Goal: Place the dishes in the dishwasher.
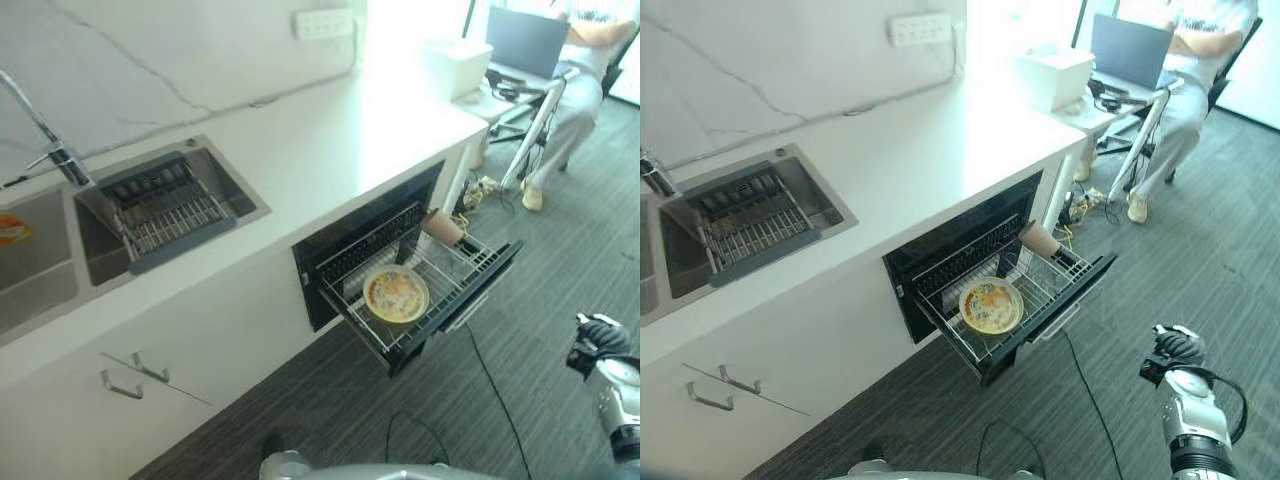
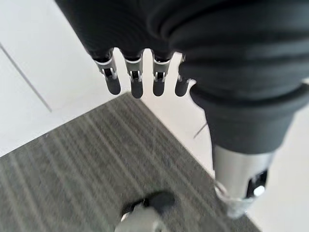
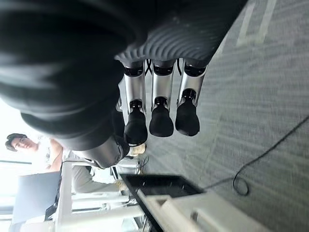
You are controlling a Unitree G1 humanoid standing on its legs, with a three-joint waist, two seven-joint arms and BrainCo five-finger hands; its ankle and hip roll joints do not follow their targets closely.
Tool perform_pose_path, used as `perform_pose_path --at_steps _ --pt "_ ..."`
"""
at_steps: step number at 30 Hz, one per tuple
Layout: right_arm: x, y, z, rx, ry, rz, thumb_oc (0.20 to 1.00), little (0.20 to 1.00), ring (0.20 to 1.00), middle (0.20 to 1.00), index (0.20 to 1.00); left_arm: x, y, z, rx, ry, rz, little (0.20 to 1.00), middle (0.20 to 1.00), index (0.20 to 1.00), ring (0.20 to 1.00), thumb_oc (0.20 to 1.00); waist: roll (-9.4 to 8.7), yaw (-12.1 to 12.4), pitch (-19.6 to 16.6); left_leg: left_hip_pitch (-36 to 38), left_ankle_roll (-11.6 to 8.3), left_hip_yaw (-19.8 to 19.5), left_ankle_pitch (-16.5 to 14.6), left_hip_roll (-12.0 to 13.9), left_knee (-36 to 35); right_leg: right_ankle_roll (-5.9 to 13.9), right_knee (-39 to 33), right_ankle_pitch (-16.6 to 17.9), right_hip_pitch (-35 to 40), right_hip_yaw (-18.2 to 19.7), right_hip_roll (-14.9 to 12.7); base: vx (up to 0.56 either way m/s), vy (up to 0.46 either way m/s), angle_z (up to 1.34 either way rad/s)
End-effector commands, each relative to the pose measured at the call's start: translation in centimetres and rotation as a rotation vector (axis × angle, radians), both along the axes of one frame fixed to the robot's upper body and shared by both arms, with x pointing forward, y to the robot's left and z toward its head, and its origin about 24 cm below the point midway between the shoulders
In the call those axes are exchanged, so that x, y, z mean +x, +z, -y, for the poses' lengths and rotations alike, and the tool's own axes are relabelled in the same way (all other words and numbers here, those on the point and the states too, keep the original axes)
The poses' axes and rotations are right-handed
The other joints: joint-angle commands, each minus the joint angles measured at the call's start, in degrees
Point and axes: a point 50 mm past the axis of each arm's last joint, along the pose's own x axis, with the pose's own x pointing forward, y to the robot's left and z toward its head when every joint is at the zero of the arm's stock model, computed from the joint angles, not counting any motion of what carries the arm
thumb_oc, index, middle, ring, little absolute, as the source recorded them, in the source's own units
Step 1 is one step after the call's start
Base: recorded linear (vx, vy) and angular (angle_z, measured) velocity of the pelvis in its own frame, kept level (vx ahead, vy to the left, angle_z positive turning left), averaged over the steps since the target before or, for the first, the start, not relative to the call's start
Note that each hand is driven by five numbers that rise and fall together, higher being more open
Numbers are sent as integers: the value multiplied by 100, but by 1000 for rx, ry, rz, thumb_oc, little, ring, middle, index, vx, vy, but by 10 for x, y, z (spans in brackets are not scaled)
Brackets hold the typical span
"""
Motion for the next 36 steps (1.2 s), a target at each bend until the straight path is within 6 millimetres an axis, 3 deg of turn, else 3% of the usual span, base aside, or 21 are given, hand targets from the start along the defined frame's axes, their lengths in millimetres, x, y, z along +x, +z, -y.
perform_pose_path --at_steps 1,11,19,23,32,36 --pt "33 46 10 -21 4 221 200 200 200 200 200 30 3 1 26 -96 61 1000 1000 1000 1000 1000 63 186 275 130 289 -312 -415 135 321 7 231 -336 212 -291 -20 56 47 10" --pt "6 -27 -3 328 -116 104 200 200 200 200 200 14 4 -7 30 -140 33 1000 1000 1000 1000 1000 157 391 220 175 353 -390 -502 15 466 -11 475 -456 234 -384 -32 57 13 13" --pt "-10 -55 -8 529 -281 106 200 200 200 200 200 26 2 0 32 -167 70 1000 1000 1000 1000 1000 361 495 644 -491 345 -527 -660 -82 1347 -58 1255 -639 -351 -382 -260 -46 15 15" --pt "-6 -57 -13 588 -259 119 200 200 200 200 200 36 2 7 26 -180 101 1000 1000 1000 1000 1000 414 506 833 -914 340 -599 -693 -60 1725 -67 1619 -646 -776 -272 -442 -134 4 14" --pt "24 -47 -31 862 -251 310 200 200 200 200 200 80 9 20 4 -170 247 1000 1000 1000 1000 1000 561 458 1294 -1760 302 -719 -728 -18 2292 -63 2335 -710 -1704 45 -747 -135 17 1" --pt "27 -42 -28 845 -202 281 200 200 200 200 200 93 12 24 -6 -163 281 1000 1000 1000 1000 1000 636 467 1435 -2060 272 -751 -848 -12 2656 -76 2744 -838 -2011 147 -894 -46 16 2"
